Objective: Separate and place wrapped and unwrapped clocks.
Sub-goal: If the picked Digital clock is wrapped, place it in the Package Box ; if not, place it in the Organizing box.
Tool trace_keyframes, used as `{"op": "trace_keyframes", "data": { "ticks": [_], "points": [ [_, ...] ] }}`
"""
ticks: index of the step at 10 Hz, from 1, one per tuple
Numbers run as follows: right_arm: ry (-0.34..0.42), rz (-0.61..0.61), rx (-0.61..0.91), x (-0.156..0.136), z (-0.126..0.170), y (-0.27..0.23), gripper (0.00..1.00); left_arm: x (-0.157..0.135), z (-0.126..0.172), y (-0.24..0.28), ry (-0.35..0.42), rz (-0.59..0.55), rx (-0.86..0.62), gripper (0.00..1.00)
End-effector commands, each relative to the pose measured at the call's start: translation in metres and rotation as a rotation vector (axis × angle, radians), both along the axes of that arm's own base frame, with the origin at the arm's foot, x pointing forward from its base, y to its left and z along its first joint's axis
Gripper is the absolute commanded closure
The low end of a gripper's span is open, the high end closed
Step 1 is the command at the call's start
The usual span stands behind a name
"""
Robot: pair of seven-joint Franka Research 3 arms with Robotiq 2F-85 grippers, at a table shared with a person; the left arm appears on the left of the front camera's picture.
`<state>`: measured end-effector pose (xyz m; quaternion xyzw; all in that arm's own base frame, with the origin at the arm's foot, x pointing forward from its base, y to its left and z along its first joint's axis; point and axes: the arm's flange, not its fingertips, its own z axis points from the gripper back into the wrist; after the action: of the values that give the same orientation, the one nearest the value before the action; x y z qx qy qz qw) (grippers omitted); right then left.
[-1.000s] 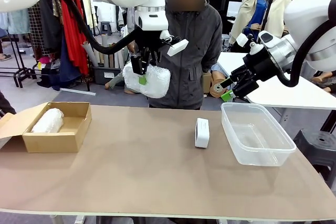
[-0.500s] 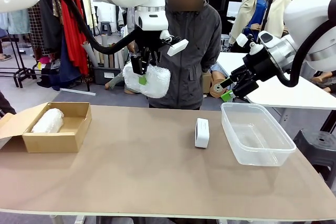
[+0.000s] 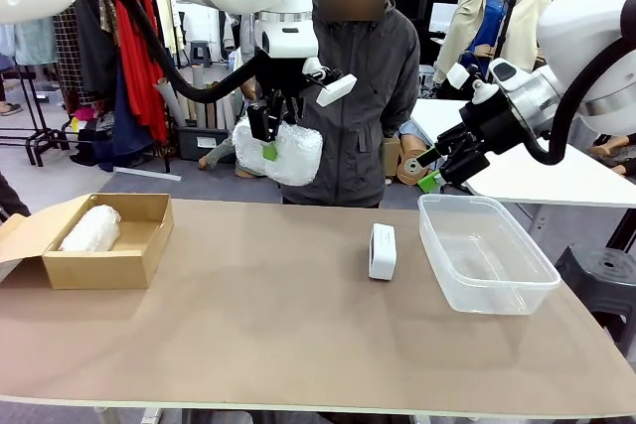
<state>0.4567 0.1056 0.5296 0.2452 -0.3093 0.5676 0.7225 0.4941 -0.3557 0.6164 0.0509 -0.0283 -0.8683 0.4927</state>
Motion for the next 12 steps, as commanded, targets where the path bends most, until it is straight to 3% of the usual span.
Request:
{"op": "trace_keyframes", "data": {
  "ticks": [1,11,12],
  "points": [
    [-0.004,0.008,0.005,0.001,0.001,0.000,0.00,-0.002,0.004,0.003,-0.008,0.008,0.001,1.00],
    [-0.004,0.008,0.005,0.001,0.001,0.000,0.00,0.000,0.000,0.000,0.000,0.000,0.000,1.00],
    [-0.004,0.008,0.005,0.001,0.001,0.000,0.00,0.005,-0.001,0.011,0.036,0.180,-0.010,1.00]
  ]
}}
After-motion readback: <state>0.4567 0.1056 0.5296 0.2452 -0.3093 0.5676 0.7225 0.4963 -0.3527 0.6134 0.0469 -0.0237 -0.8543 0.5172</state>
